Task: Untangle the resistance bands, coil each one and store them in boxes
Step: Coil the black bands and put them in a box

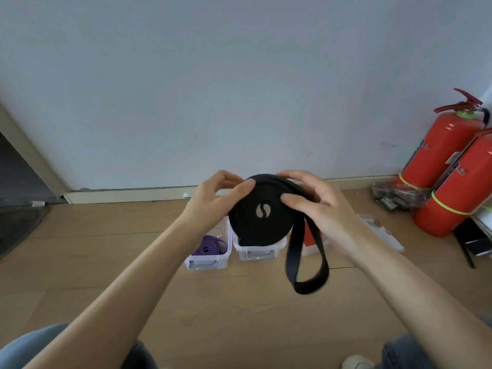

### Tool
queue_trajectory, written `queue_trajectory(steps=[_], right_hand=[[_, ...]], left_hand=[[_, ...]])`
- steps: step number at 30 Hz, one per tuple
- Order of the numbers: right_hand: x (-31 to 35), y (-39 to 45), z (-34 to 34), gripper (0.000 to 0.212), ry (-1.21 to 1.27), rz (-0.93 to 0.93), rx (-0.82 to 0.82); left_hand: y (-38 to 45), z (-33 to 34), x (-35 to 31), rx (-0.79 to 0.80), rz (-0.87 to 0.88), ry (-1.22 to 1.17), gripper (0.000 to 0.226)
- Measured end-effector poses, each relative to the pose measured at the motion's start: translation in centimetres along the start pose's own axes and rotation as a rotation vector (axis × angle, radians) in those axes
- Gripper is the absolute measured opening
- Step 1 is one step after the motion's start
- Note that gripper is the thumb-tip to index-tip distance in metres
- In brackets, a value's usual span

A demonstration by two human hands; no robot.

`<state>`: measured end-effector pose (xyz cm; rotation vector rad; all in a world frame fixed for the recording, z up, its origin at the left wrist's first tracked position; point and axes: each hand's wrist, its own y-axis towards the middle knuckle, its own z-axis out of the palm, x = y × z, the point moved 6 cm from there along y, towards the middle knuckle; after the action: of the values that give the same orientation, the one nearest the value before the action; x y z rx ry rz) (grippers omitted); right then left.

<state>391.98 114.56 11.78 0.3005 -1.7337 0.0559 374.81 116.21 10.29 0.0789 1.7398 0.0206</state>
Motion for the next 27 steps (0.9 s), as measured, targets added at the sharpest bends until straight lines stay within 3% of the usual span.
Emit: queue_trajectory(steps=[2,5,8,11,13,15,19,23,25,27], right_hand=[[0.3,-0.3,0.9,0.029,-0.055,-0.036,0.089],[0.1,-0.3,1.1,0.029,-0.160,-0.043,0.076],[-0.6,-0.1,-0.1,0.032,-0.118,0.077,0.059],[-1.4,-0.5,-0.1,0.013,0.014,0.245,0.194],[-1.8,-0.9,0.4,0.011,0.037,0.312,0.297],[-2.2,-1.1,0.6,0.020,0.081,0.323,0.350],[-2.0,-0.6,-0.1,0.028,0.325,0.291,0.300],[-1.4,-0.8,0.3,0.033,0.367,0.254,0.451],[-1.9,-0.6,0.3,0.037,0.314,0.265,0.381],[-2.4,-0.1,-0.4,0.033,0.285,0.279,0.156]], left_hand=[[-0.3,1.3,-0.7,0.103,0.074,0.094,0.014],[-0.5,2.1,-1.1,0.141,0.133,0.152,0.011],[0.1,0.4,-0.7,0.057,0.024,0.012,0.011],[0.4,-0.9,0.1,-0.017,-0.047,-0.064,0.011],[0.5,-1.7,0.5,-0.060,-0.072,-0.115,0.012],[0.8,-2.8,0.8,-0.147,-0.107,-0.206,0.012],[1.5,-4.8,1.9,-0.310,-0.186,-0.377,0.012],[1.8,-5.8,3.3,-0.464,-0.248,-0.452,0.009],[1.7,-5.9,3.7,-0.496,-0.265,-0.464,0.008],[1.7,-5.8,3.9,-0.509,-0.269,-0.451,0.007]])
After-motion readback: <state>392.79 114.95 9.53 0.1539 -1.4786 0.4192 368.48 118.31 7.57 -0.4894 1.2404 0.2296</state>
